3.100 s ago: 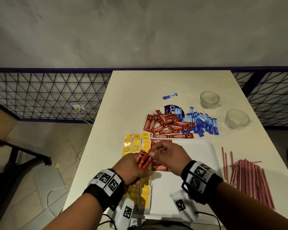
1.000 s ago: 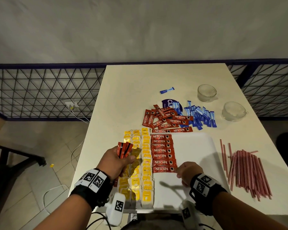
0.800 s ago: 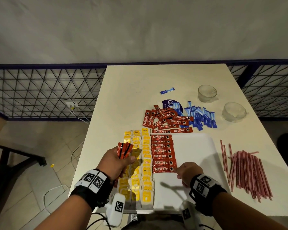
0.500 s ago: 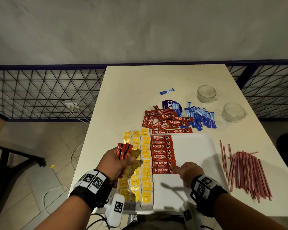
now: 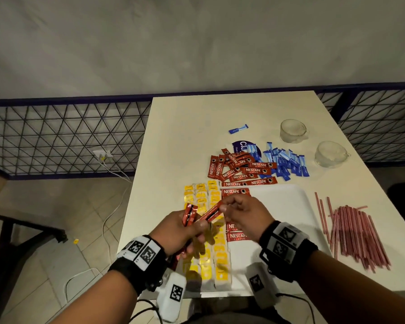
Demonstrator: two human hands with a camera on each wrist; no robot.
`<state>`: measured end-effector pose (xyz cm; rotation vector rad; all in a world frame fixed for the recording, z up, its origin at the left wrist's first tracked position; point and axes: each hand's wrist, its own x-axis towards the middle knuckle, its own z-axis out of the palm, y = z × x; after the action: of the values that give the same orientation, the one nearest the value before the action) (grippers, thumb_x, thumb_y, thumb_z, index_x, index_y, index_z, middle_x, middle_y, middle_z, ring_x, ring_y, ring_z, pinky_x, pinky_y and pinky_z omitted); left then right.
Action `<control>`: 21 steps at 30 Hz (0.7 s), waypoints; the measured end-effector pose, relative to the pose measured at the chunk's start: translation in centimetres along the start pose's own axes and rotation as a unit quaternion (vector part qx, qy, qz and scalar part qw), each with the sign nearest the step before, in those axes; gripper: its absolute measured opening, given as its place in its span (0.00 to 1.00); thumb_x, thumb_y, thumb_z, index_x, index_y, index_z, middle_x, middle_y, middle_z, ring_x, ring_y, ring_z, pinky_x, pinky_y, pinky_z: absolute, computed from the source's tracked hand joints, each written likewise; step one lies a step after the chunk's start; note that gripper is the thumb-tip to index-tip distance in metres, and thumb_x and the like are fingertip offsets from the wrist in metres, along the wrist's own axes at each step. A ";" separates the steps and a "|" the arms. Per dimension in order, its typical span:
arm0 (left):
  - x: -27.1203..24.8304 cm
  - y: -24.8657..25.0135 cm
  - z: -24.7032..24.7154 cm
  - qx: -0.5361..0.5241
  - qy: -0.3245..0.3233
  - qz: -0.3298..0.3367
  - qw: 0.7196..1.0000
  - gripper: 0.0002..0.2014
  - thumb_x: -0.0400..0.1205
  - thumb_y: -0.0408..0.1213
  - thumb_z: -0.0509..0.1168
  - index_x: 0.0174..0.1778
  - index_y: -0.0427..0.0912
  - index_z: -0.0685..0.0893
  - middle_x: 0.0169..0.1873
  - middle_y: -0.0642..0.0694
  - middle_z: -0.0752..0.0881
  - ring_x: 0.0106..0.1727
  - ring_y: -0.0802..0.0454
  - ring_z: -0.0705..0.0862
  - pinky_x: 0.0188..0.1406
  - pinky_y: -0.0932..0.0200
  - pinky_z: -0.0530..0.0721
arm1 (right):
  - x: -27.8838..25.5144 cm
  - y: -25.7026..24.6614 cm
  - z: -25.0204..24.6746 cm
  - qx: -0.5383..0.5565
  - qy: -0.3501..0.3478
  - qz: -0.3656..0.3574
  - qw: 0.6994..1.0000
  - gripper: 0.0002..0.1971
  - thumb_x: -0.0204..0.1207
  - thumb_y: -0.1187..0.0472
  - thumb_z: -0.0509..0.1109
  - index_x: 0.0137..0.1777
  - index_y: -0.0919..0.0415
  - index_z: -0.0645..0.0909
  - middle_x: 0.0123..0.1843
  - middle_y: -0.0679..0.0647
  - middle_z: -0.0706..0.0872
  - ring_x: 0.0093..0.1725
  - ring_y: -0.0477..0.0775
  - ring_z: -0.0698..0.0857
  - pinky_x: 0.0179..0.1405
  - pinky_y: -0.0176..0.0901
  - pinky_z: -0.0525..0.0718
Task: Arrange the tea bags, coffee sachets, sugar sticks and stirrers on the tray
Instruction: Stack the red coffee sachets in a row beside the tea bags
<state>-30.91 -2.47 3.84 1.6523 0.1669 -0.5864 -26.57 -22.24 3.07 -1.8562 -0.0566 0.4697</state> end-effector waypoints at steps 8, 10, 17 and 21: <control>-0.1 -1.2 0.7 0.062 0.119 0.055 0.989 0.05 0.83 0.38 0.67 0.49 0.50 0.89 0.15 0.58 0.78 0.16 0.63 0.73 0.20 0.63 0.74 | -1.8 0.0 0.3 0.201 0.027 0.065 0.977 0.04 0.79 0.63 0.69 0.45 0.63 0.82 0.32 0.59 0.86 0.23 0.53 0.78 0.27 0.44 0.72; -0.3 -1.4 1.1 0.051 0.132 0.059 0.988 0.08 0.84 0.40 0.66 0.53 0.54 0.88 0.16 0.57 0.78 0.16 0.62 0.73 0.23 0.63 0.74 | -2.1 0.2 -0.3 0.195 0.031 0.065 0.978 0.08 0.78 0.72 0.67 0.41 0.64 0.83 0.33 0.59 0.86 0.25 0.52 0.79 0.27 0.43 0.78; 0.0 -0.8 4.1 -0.007 0.177 0.059 0.983 0.10 0.80 0.31 0.70 0.55 0.48 0.86 0.24 0.52 0.82 0.22 0.51 0.77 0.20 0.58 0.79 | -3.2 1.2 -3.1 0.178 0.032 0.100 0.978 0.03 0.78 0.70 0.68 0.49 0.63 0.80 0.37 0.63 0.86 0.22 0.52 0.77 0.18 0.35 0.74; 0.0 -0.9 6.0 0.021 0.199 0.043 0.979 0.07 0.81 0.35 0.69 0.53 0.48 0.84 0.24 0.45 0.84 0.16 0.54 0.73 0.15 0.62 0.75 | -3.6 3.8 -5.4 0.118 0.069 0.127 0.982 0.04 0.79 0.67 0.68 0.45 0.68 0.82 0.35 0.63 0.86 0.22 0.51 0.75 0.23 0.40 0.76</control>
<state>-32.94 -8.02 2.70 1.7956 0.3731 -0.1889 -28.70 -29.38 1.97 -1.6631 0.3214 0.4994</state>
